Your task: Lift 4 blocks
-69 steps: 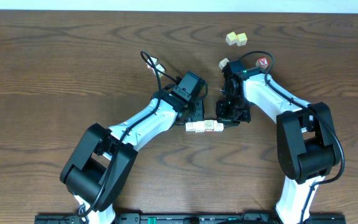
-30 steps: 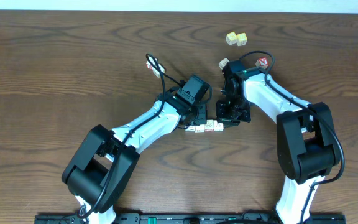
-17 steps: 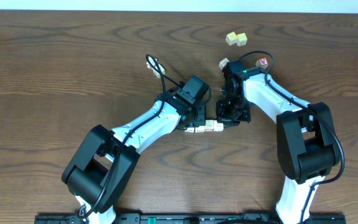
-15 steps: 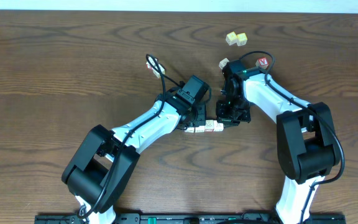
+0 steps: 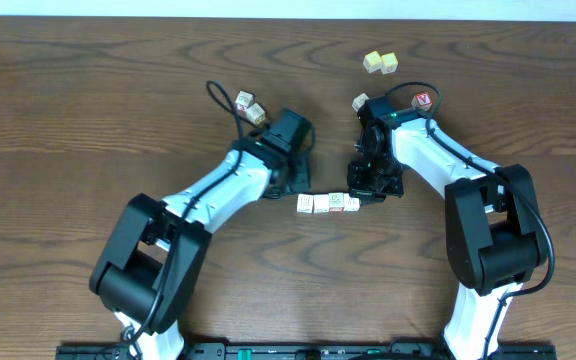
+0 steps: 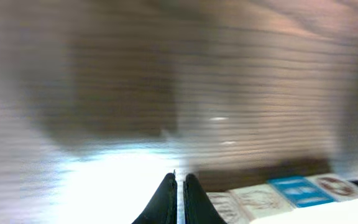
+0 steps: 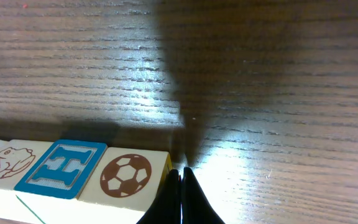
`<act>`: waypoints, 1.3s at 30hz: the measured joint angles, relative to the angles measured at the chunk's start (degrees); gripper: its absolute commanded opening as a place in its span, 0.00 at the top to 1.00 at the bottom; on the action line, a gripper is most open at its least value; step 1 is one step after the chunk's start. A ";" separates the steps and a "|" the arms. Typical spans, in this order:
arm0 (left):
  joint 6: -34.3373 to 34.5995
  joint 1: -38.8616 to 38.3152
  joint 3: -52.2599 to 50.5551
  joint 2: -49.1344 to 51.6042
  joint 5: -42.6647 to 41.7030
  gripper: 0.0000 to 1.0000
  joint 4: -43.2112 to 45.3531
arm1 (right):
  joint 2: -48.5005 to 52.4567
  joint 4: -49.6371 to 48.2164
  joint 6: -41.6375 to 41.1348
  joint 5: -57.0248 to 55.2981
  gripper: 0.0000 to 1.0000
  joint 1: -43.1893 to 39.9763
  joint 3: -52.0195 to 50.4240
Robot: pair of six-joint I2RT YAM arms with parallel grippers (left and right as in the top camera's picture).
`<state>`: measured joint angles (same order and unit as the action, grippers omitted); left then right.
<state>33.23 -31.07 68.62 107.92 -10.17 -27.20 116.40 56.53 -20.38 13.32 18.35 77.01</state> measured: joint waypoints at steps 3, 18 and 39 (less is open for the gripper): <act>0.00 2.05 0.00 0.00 0.09 0.93 -3.98 | 0.00 -0.04 0.00 -0.02 0.99 0.00 -0.04; 0.02 -0.31 -0.02 0.00 -5.07 0.93 -6.45 | 0.00 -0.46 0.00 0.00 0.99 0.00 -0.07; -0.07 -1.09 -0.02 0.00 -5.77 0.93 -6.45 | 0.00 -0.15 0.00 0.00 0.99 0.00 -0.07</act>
<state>33.17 -32.16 68.60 107.92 -15.94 -33.65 116.40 56.38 -20.38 13.32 18.35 76.95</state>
